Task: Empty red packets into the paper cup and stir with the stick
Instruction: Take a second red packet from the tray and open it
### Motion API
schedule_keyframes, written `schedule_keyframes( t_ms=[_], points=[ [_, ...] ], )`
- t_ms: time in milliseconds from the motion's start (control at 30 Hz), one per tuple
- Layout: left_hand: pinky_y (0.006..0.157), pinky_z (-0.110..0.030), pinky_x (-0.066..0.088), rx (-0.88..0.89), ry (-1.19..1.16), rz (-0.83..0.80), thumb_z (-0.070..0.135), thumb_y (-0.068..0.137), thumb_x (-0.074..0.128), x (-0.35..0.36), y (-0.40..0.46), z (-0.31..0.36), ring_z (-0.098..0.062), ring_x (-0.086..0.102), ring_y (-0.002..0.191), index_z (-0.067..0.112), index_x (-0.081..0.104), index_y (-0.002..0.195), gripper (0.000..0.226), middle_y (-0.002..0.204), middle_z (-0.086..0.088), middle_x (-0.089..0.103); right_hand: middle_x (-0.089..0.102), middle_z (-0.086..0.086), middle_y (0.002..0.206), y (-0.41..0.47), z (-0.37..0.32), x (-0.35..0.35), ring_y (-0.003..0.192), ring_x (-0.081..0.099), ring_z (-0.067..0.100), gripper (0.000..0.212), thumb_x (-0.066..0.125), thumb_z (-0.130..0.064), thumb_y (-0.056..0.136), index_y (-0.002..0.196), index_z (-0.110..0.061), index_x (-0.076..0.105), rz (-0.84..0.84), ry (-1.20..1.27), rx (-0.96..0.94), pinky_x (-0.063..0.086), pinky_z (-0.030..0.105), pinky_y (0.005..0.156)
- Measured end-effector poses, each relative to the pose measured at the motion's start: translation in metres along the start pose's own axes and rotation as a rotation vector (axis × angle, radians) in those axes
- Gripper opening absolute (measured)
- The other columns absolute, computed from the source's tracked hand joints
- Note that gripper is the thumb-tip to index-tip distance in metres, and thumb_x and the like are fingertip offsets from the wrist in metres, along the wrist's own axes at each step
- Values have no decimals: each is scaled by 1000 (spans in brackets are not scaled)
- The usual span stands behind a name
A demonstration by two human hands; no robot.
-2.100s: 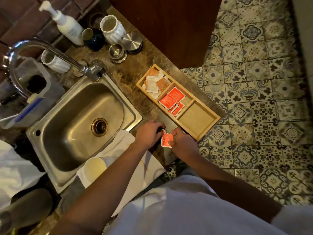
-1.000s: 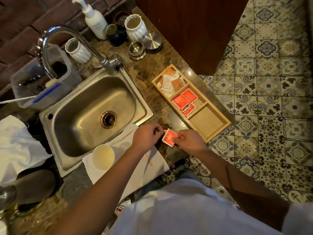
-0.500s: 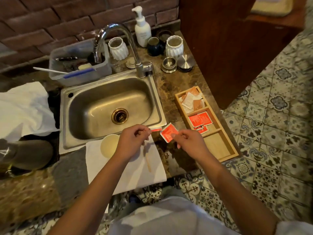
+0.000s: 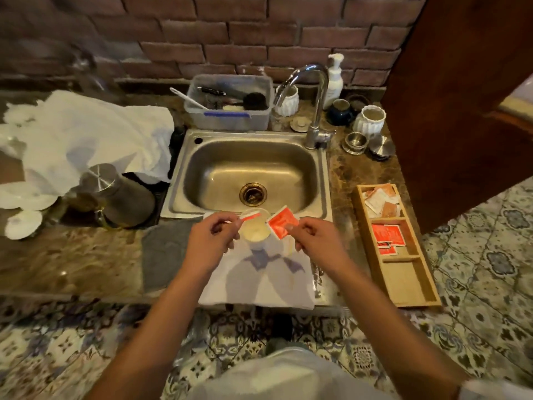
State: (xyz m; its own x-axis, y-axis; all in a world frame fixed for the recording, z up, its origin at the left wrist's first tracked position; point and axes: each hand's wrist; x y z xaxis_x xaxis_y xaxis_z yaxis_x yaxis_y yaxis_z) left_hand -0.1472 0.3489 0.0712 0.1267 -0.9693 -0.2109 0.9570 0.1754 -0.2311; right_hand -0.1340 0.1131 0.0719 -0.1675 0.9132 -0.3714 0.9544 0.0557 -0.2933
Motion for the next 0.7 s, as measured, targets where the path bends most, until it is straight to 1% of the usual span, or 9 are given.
schedule_keyframes(
  t_ms=[100, 200, 267, 367, 467, 533, 600, 700],
  points=[
    [51, -29, 40, -20, -112, 69, 10, 93, 69, -39, -23, -17, -15, 51, 53, 13, 73, 93, 5, 63, -2, 66, 68, -5, 60, -12, -17, 37, 53, 55, 2, 30, 66, -34, 98, 78, -13, 73, -47, -41, -33, 47, 30, 65],
    [55, -32, 42, -37, -151, 144, 9, 93, 69, -74, -50, -38, -15, 53, 54, 14, 73, 92, 6, 62, 1, 67, 69, -2, 62, -31, -28, 79, 54, 56, 4, 35, 64, -36, 99, 77, -11, 74, -121, -81, -43, 48, 30, 67],
    [53, -30, 42, -46, -182, 184, 8, 93, 68, -97, -68, -52, -17, 53, 54, 15, 73, 90, 9, 61, 0, 65, 70, 0, 62, -45, -36, 106, 52, 54, 4, 36, 64, -36, 99, 77, -8, 73, -175, -83, -60, 47, 28, 65],
    [48, -24, 41, -67, -236, 247, 7, 94, 67, -132, -101, -70, -13, 51, 51, 16, 72, 89, 11, 62, -1, 64, 70, 1, 62, -64, -43, 144, 53, 55, 5, 35, 63, -34, 99, 76, -9, 73, -235, -110, -98, 46, 29, 65],
    [51, -22, 43, -132, -286, 337, 11, 94, 67, -170, -133, -90, -10, 53, 55, 15, 73, 93, 7, 66, 2, 67, 70, 0, 61, -79, -48, 182, 52, 55, 5, 33, 64, -31, 98, 74, -10, 72, -291, -145, -132, 46, 30, 64],
    [53, -23, 46, -180, -282, 404, 14, 94, 67, -196, -156, -109, -12, 55, 59, 15, 73, 95, 5, 71, -1, 68, 69, 0, 60, -88, -49, 210, 52, 54, 7, 31, 65, -30, 97, 73, -13, 73, -331, -162, -148, 45, 31, 62],
    [51, -24, 47, -224, -289, 476, 14, 94, 67, -216, -177, -128, -14, 55, 59, 14, 73, 94, 5, 74, -5, 69, 69, -1, 59, -95, -50, 234, 51, 53, 8, 30, 65, -32, 97, 72, -17, 74, -374, -183, -155, 44, 31, 59],
    [52, -23, 46, -279, -306, 591, 15, 95, 67, -245, -211, -156, -12, 55, 57, 14, 74, 97, 7, 74, -7, 70, 69, 0, 59, -104, -50, 275, 48, 53, 7, 30, 65, -32, 96, 73, -14, 74, -461, -227, -152, 44, 30, 58]
  ],
)
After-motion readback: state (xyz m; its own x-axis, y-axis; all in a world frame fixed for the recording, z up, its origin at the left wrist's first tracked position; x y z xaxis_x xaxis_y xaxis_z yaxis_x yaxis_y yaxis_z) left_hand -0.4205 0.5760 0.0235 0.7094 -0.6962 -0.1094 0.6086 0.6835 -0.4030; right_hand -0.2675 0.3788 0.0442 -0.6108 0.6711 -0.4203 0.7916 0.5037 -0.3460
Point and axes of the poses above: each hand's wrist, its own y-axis towards the middle knuckle, its own x-axis out of the palm, z = x × y
